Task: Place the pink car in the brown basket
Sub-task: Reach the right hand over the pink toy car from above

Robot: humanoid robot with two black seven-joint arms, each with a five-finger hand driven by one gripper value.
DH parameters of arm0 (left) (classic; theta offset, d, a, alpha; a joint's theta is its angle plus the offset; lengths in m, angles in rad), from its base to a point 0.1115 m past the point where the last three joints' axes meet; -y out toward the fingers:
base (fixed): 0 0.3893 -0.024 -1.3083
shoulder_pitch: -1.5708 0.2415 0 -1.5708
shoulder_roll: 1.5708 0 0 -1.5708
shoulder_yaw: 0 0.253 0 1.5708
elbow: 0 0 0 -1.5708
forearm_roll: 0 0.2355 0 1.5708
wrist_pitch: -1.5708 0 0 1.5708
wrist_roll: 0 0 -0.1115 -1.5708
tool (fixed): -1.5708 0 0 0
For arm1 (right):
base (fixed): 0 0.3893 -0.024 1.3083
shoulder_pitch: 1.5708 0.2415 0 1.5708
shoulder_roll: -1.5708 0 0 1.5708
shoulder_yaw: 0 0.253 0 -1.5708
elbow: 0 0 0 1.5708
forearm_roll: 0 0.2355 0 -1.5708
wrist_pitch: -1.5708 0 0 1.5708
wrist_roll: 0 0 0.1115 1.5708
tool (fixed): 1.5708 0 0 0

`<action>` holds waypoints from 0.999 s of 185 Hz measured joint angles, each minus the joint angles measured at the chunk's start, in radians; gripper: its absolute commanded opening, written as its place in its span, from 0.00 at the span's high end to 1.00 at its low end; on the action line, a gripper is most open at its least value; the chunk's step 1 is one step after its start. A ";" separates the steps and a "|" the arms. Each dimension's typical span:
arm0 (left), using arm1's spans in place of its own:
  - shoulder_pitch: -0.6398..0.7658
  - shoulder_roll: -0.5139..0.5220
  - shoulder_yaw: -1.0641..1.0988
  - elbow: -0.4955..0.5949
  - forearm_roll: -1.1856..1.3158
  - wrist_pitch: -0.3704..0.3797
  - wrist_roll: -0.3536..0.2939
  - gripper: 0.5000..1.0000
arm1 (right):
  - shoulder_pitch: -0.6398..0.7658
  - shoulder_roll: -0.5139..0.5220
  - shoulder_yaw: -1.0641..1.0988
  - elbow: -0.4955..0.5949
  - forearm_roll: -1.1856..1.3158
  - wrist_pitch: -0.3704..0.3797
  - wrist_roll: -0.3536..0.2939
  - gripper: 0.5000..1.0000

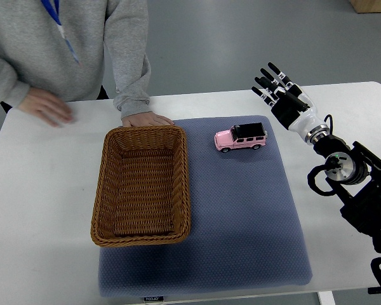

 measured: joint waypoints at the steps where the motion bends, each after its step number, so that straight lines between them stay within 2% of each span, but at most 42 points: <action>1: 0.000 0.000 0.000 0.000 0.000 0.000 0.000 0.00 | 0.000 0.000 0.000 0.000 0.000 0.000 0.000 0.17; 60: 0.000 0.000 0.000 -0.007 0.000 0.000 0.000 0.00 | 0.017 -0.009 -0.014 0.002 -0.024 -0.003 -0.002 0.17; 91: 0.000 0.000 0.000 -0.007 0.000 -0.002 0.000 0.00 | 0.089 -0.087 -0.085 0.003 -0.199 0.006 -0.009 0.17; 136: 0.000 0.000 0.003 -0.013 0.000 -0.012 0.000 0.00 | 0.392 -0.236 -0.523 0.033 -0.667 0.065 -0.033 0.17; 161: 0.000 0.000 0.003 -0.013 0.000 -0.013 0.000 0.00 | 0.585 -0.238 -0.788 0.039 -0.739 0.086 -0.103 0.17; 185: 0.000 0.000 0.002 -0.012 0.000 -0.013 0.000 0.00 | 0.697 -0.189 -1.029 0.037 -0.758 0.080 -0.172 0.17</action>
